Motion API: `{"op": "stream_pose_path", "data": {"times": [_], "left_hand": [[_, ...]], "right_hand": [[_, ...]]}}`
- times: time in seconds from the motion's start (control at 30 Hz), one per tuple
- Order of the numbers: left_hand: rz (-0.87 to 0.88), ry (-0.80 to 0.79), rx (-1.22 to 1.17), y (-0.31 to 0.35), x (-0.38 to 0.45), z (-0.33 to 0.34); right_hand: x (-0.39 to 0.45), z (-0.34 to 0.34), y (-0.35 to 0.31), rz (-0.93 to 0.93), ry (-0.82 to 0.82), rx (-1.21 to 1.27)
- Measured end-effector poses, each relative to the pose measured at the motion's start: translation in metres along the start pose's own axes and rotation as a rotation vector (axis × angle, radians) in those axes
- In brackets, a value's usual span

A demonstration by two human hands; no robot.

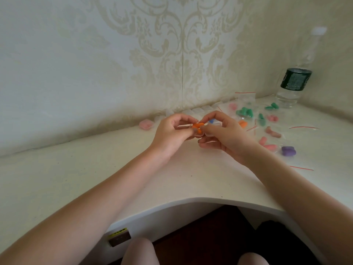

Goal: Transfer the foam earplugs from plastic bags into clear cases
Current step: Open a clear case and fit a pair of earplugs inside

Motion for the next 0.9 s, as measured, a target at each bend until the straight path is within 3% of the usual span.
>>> {"op": "stream_pose_path", "data": {"times": [0.33, 0.6, 0.9], "left_hand": [[0.010, 0.034, 0.187, 0.001, 0.002, -0.001], [-0.059, -0.038, 0.008, -0.002, 0.001, 0.002], [-0.160, 0.002, -0.185, -0.011, 0.006, -0.006]], "right_hand": [[0.001, 0.000, 0.005, 0.030, 0.015, 0.016], [0.001, 0.000, 0.008, 0.114, 0.036, 0.081], [0.000, 0.001, 0.008, 0.122, 0.004, 0.101]]}}
Point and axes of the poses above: each hand's wrist, its own x-axis towards the middle knuckle, its own z-axis out of the palm, y = z × x, the point moved 9 cm from there along x, towards the middle knuckle, and after that the axes turned 15 degrees about -z, right-handed, at the moved point
